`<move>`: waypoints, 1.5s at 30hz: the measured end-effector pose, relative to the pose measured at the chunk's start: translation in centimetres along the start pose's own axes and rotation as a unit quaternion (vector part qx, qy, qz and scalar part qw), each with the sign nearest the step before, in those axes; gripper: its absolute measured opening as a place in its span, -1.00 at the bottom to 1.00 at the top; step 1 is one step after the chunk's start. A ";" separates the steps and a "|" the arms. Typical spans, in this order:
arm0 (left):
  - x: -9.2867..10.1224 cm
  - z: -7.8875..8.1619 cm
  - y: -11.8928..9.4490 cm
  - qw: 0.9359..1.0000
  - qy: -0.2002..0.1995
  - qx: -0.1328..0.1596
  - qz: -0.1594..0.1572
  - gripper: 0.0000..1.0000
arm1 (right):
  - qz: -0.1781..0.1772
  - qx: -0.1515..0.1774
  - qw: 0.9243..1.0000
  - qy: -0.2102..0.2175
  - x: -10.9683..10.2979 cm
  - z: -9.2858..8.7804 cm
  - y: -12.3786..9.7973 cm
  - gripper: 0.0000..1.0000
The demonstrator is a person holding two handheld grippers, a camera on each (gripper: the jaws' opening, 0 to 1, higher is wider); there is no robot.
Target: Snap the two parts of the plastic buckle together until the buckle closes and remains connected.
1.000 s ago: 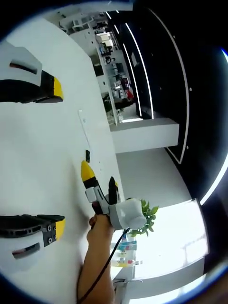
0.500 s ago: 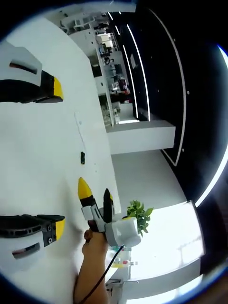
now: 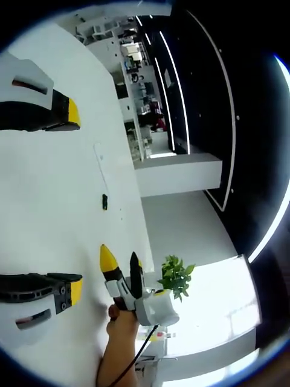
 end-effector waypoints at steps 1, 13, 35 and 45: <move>-0.1 0.0 0.0 1.000 0.000 0.000 0.001 0.99 | 0.003 0.000 1.000 -0.003 -0.2 0.0 -0.2 0.70; 0.1 -0.4 -0.8 1.000 0.005 -0.012 0.009 0.99 | 0.023 0.012 0.999 -0.023 -1.7 0.3 -3.7 0.66; -0.2 0.2 -1.4 1.000 -0.022 0.003 0.006 0.99 | 0.035 0.023 0.999 0.017 -2.3 0.8 -5.4 0.67; -1.3 0.3 -1.2 0.999 -0.048 0.013 0.008 0.99 | 0.047 0.028 0.998 0.030 -2.3 0.6 -6.8 0.65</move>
Point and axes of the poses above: the point that each gripper's makers call its tool centre point, and the gripper's own axes: y roughly forward along the fingers, x roughly to its right, z roughly out of its top, the point moved 6 cm from there along -y, roughly backward along the fingers, and after that the axes turned 2 degrees about -x, right-handed, at the moved point
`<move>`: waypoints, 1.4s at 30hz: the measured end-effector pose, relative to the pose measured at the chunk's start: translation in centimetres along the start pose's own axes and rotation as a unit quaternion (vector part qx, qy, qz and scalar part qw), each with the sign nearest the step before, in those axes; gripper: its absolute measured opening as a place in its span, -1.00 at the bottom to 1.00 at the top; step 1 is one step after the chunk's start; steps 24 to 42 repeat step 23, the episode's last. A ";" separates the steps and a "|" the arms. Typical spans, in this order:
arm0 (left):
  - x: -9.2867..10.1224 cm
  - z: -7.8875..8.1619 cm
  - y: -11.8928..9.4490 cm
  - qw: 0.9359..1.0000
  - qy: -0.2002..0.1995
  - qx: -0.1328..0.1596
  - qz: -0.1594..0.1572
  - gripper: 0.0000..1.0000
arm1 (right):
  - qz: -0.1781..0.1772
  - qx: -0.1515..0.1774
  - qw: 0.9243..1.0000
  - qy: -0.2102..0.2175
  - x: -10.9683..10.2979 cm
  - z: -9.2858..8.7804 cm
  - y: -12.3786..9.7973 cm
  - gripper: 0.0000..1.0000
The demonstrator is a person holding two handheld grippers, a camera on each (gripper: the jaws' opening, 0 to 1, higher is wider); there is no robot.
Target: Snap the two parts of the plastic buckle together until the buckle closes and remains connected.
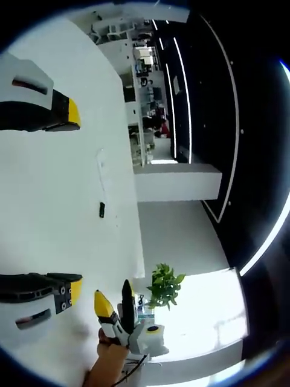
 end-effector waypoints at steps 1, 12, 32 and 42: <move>0.0 -0.1 0.1 1.000 0.001 -0.001 -0.001 0.99 | -0.001 0.004 1.000 0.003 0.1 0.0 -0.2 0.67; 0.0 -0.4 0.4 1.000 -0.003 -0.009 -0.005 0.99 | -0.006 -0.003 1.000 -0.001 0.0 -0.4 -0.2 0.83; 0.1 -0.6 0.8 1.000 0.021 -0.018 -0.003 0.99 | -0.004 -0.006 1.000 0.001 0.1 -0.6 0.0 0.99; 0.1 -0.6 0.8 1.000 0.021 -0.018 -0.003 0.99 | -0.004 -0.006 1.000 0.001 0.1 -0.6 0.0 0.99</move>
Point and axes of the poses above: the point that each gripper's makers call its tool centre point, and the gripper's own axes: y roughly forward along the fingers, x roughly to its right, z roughly out of its top, the point moved 6 cm from there along -y, roughly backward along the fingers, and after that the axes turned 2 degrees about -x, right-handed, at the moved point
